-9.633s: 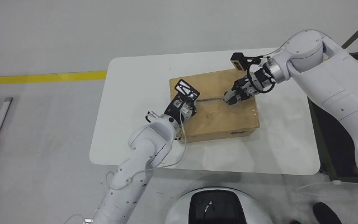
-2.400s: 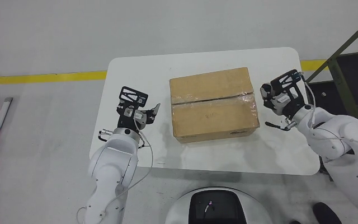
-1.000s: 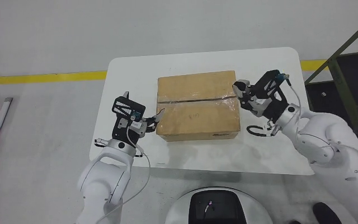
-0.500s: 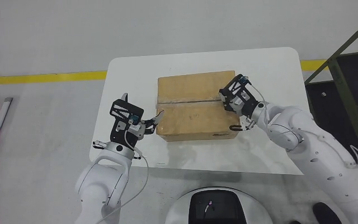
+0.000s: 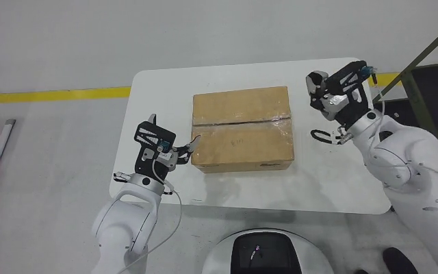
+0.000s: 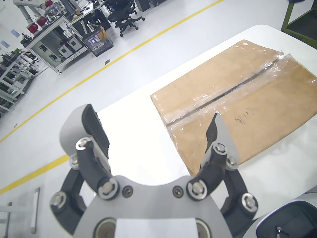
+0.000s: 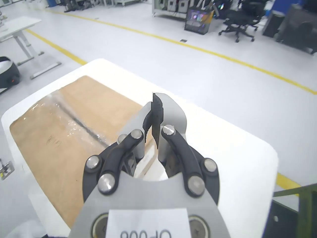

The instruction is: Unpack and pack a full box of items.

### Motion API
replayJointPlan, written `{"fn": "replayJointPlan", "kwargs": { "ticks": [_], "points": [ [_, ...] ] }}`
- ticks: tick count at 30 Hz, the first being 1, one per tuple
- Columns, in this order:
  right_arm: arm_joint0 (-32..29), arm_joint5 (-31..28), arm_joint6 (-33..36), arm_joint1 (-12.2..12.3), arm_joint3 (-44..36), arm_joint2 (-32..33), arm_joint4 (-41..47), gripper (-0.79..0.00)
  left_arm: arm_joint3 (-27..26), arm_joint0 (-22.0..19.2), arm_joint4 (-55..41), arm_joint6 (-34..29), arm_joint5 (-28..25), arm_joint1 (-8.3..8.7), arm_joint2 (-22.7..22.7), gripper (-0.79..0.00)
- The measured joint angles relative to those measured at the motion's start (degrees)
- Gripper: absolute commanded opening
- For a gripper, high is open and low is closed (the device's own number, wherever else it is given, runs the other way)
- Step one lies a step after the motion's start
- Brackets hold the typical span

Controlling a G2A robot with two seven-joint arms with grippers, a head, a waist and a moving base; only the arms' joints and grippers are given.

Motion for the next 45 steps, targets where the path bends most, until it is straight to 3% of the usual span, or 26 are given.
{"fn": "replayJointPlan", "kwargs": {
  "ticks": [7,9,10,11,18,21,25,30,45],
  "points": [
    [-14.9,-0.2,-0.8,1.0,-10.8,15.5,-3.9,-0.767,0.0,0.0,0.0,0.0,0.0,0.00,0.0,0.000],
    [-16.9,-1.4,-0.9,1.1,-11.7,16.9,-4.9,-0.413,0.0,0.0,0.0,0.0,0.0,0.00,0.0,0.000],
    [-16.8,-1.3,-0.9,1.1,-11.7,16.9,-4.8,0.000,0.0,0.0,0.0,0.0,0.0,0.00,0.0,0.000],
    [-16.6,-1.2,-0.9,1.1,-11.6,16.8,-4.7,-0.772,0.0,0.0,0.0,0.0,0.0,0.00,0.0,-0.001],
    [-16.5,-1.1,-0.9,1.1,-11.6,16.7,-4.7,-0.339,0.0,0.0,0.0,0.0,0.0,0.00,0.0,0.000],
    [-16.5,-1.1,-0.9,1.1,-11.6,16.7,-4.7,-0.194,0.0,0.0,0.0,0.0,0.0,0.00,0.0,0.000],
    [-16.5,-1.1,-0.9,1.1,-11.6,16.7,-4.7,-0.056,0.0,0.0,0.0,0.0,0.0,0.00,0.0,0.000],
    [-16.5,-1.1,-0.9,1.1,-11.6,16.7,-4.7,0.000,0.0,0.0,0.0,0.0,0.0,0.00,0.0,0.000],
    [-16.5,-1.1,-0.9,1.1,-11.6,16.7,-4.7,-0.001,0.0,0.0,0.0,0.0,0.0,0.00,0.0,-0.001]
  ]
}}
